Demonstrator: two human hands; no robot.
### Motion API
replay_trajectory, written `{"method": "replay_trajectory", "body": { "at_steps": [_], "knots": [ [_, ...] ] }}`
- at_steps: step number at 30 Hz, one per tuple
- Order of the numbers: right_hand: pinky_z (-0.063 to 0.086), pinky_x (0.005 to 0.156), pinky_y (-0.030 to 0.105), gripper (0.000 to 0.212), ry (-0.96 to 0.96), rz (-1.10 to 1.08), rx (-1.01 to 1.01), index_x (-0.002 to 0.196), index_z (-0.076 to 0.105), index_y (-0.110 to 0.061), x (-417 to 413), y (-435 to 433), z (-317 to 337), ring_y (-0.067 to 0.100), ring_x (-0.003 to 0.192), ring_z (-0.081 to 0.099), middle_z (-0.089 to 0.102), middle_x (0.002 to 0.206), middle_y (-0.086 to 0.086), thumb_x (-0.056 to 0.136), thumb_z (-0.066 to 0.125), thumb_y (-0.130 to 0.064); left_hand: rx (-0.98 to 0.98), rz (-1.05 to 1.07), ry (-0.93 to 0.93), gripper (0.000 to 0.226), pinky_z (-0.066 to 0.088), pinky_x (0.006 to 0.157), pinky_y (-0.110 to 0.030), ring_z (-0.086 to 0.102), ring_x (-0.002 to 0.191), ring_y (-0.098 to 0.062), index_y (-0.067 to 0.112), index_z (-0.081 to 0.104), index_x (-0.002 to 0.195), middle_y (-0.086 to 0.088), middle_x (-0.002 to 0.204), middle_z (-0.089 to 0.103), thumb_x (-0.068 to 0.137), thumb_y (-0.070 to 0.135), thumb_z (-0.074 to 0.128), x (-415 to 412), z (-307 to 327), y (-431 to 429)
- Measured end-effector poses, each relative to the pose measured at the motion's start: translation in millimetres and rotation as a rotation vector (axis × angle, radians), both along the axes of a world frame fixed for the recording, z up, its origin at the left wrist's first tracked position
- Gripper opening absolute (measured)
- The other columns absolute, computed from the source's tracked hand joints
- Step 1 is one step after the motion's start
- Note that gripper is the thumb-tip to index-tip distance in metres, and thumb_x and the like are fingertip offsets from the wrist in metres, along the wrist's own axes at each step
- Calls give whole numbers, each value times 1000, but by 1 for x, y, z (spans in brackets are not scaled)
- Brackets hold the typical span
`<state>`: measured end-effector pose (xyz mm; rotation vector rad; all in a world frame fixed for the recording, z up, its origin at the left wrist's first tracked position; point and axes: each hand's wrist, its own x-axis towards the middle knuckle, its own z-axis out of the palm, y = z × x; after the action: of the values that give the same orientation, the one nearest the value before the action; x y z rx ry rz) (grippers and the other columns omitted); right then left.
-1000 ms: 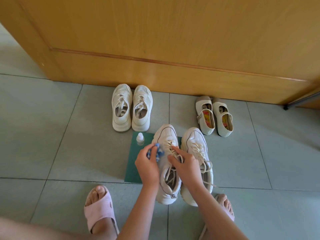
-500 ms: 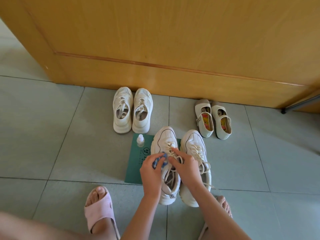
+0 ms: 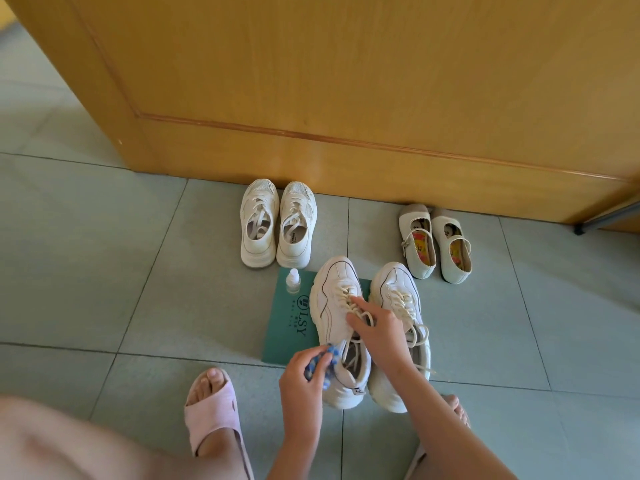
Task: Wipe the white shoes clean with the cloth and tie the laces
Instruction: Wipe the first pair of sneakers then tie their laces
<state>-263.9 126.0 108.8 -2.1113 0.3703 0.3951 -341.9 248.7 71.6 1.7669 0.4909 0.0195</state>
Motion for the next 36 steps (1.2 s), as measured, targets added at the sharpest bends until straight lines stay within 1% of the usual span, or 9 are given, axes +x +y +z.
{"method": "replay_trajectory", "body": {
  "at_steps": [2, 6, 11, 14, 19, 27, 29, 33, 36],
  "knots": [
    [55, 75, 42, 41, 2, 2, -6, 128, 57, -32, 0, 0, 0, 33, 84, 65, 71, 89, 4, 88, 63, -31, -60, 62, 32, 13, 50, 64, -13, 64, 76, -7, 28, 70, 92, 7, 88, 70, 84, 18, 68, 8, -2, 6],
    [57, 72, 35, 41, 4, -7, -26, 129, 55, -31, 0, 1, 1, 26, 79, 67, 70, 85, -1, 88, 62, -31, -160, 187, 34, 15, 55, 73, -32, 66, 82, -18, 21, 71, 100, -3, 91, 71, 87, 25, 65, 52, -5, 13],
    [55, 70, 30, 40, 0, -21, -25, 127, 56, -34, 1, -1, 0, 21, 75, 67, 70, 82, -2, 87, 63, -34, -133, 228, 61, 15, 53, 80, -29, 64, 89, -16, 16, 72, 100, -3, 96, 71, 88, 19, 65, 99, -17, 3],
    [55, 71, 26, 41, -5, -16, -22, 128, 57, -33, 1, -2, -2, 11, 74, 66, 69, 84, -6, 87, 63, -35, -85, 229, 44, 15, 44, 74, -11, 62, 91, -14, 13, 72, 100, -1, 96, 70, 88, 17, 64, 111, -21, -7],
    [54, 66, 19, 39, -7, -15, -16, 126, 56, -36, 1, -2, -2, 7, 75, 66, 67, 87, -11, 88, 62, -33, -31, 237, -23, 16, 40, 73, 0, 60, 89, -7, 8, 72, 101, 3, 97, 68, 87, 11, 65, 110, -15, -18],
    [55, 64, 30, 40, -30, -14, -49, 128, 56, -34, 0, 0, -6, 23, 70, 66, 70, 81, -5, 89, 62, -33, -102, 234, 55, 18, 47, 79, -9, 62, 95, -7, 14, 72, 102, 4, 100, 69, 87, 17, 64, 63, -21, -12],
    [54, 59, 29, 40, -51, 3, -92, 129, 55, -34, 0, 1, -8, 21, 66, 64, 70, 82, -1, 89, 60, -36, -126, 211, 62, 16, 46, 76, -6, 62, 92, -2, 16, 73, 100, 6, 98, 69, 87, 17, 65, 47, -17, -10],
    [34, 52, 19, 40, -87, 74, -212, 131, 53, -35, 2, 2, -14, 6, 56, 41, 55, 75, 2, 91, 55, -40, -220, 183, 89, 11, 49, 74, -10, 65, 87, -1, 20, 73, 94, 7, 94, 71, 84, 17, 68, 18, -7, -10],
    [37, 55, 20, 40, -92, 69, -225, 131, 55, -32, 2, 1, -10, 11, 62, 45, 52, 74, -2, 91, 56, -39, -212, 220, 97, 12, 50, 77, -13, 64, 86, 1, 23, 73, 90, 10, 92, 71, 84, 13, 69, 4, 0, -17]
  ]
}}
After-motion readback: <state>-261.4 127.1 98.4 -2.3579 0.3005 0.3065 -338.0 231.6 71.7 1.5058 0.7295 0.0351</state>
